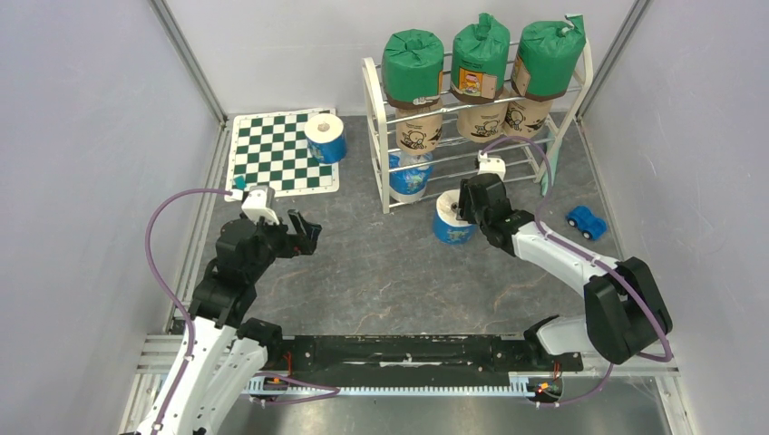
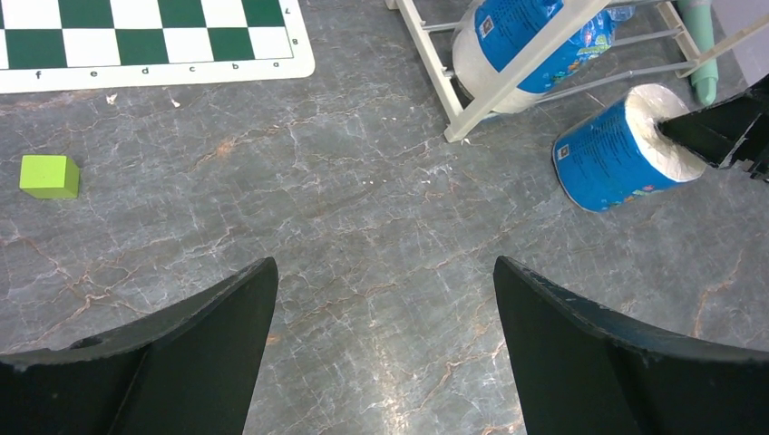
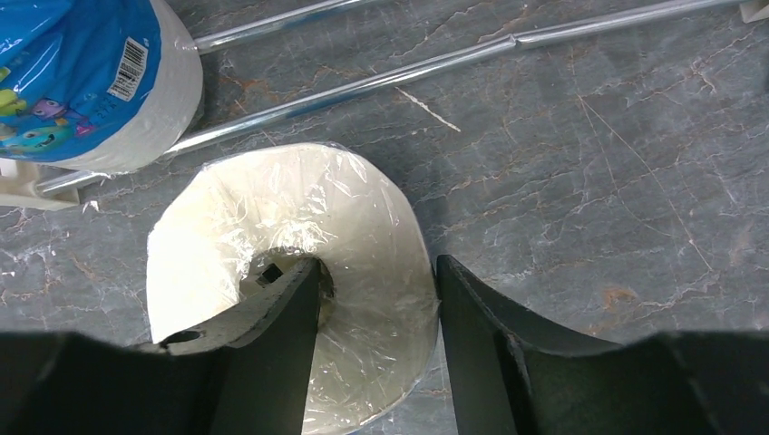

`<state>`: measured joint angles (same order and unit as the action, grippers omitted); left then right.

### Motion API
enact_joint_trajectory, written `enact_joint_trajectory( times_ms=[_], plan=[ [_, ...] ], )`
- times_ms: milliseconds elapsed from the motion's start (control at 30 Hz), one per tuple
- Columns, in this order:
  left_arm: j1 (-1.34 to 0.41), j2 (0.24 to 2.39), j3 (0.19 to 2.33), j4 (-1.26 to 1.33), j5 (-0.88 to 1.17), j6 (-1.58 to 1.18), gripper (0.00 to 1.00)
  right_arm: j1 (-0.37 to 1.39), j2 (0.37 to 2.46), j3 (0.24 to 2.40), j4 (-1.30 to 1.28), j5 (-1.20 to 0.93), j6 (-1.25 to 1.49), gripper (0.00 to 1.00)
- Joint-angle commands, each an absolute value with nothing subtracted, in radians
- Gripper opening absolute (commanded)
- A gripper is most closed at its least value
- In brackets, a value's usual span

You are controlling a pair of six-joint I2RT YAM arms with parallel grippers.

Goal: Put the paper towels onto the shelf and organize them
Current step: Pick up the paper towel from the center of the board.

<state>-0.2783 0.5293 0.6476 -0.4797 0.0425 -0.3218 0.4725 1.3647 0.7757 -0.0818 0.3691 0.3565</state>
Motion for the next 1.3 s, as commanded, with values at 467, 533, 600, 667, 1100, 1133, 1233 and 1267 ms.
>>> enact_joint_trajectory(
  times_ms=[467,533,600,667,1100,1133,1233,1267],
  plan=[
    [-0.282,0.538,0.641,-0.466,0.028,-0.275,0.95,0.434,1.396,0.821,-0.163,0.302,0.353,0.35],
    [-0.282,0.539,0.642,-0.466,0.027,-0.273,0.95,0.434,1.370,0.832,-0.166,0.311,0.349,0.29],
    [-0.282,0.540,0.642,-0.466,0.027,-0.274,0.95,0.433,1.337,0.845,-0.164,0.328,0.349,0.23],
    [-0.282,0.541,0.643,-0.467,0.027,-0.273,0.95,0.432,1.315,0.864,-0.160,0.351,0.349,0.19],
    [-0.282,0.538,0.642,-0.466,0.027,-0.275,0.95,0.384,1.359,0.925,-0.011,0.406,0.432,0.13],
    [-0.282,0.538,0.643,-0.466,0.029,-0.275,0.95,0.383,1.365,0.927,-0.008,0.404,0.435,0.13],
    [-0.282,0.537,0.643,-0.467,0.032,-0.275,0.95,0.381,1.375,0.929,0.059,0.405,0.451,0.13],
    [-0.282,0.537,0.642,-0.467,0.031,-0.274,0.95,0.379,1.378,0.928,0.080,0.409,0.455,0.14]
  ],
)
